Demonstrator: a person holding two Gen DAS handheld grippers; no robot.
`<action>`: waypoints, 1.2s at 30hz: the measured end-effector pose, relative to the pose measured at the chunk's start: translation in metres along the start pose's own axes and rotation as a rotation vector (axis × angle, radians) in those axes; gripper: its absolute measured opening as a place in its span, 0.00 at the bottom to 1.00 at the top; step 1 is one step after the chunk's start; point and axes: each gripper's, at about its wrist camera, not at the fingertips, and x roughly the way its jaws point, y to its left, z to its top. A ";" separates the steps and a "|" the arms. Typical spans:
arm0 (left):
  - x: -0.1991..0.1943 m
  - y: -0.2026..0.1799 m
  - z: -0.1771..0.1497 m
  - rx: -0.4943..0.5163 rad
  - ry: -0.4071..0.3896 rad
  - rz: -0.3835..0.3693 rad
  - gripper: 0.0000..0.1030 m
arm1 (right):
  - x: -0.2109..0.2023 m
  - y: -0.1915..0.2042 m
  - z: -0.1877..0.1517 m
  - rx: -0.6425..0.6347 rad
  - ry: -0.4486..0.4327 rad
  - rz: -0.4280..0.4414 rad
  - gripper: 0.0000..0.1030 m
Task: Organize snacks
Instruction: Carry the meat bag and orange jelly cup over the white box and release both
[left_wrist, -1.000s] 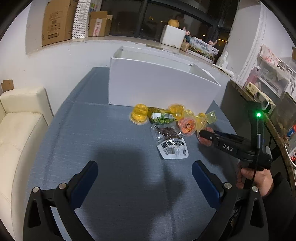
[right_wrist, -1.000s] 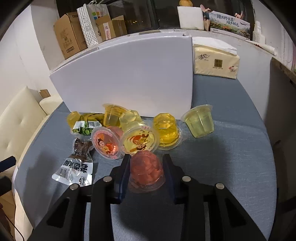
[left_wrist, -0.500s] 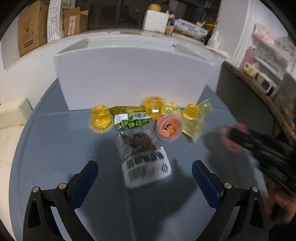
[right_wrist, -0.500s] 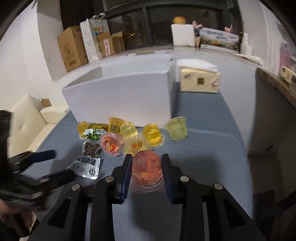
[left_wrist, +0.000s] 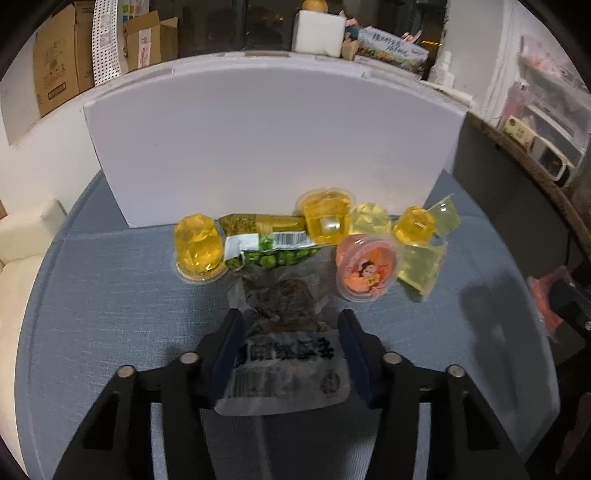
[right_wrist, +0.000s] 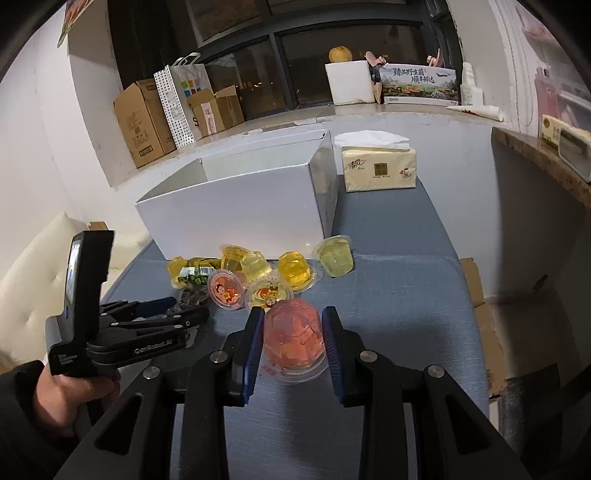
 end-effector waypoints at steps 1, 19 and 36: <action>-0.003 0.000 -0.002 0.006 -0.003 -0.003 0.53 | -0.001 0.003 -0.001 -0.006 -0.001 0.003 0.33; -0.045 0.035 -0.028 -0.057 -0.016 -0.081 0.69 | 0.002 0.031 -0.004 -0.051 0.001 0.026 0.33; -0.016 0.025 -0.037 -0.005 -0.012 0.091 0.56 | 0.000 0.032 -0.008 -0.046 -0.002 0.035 0.33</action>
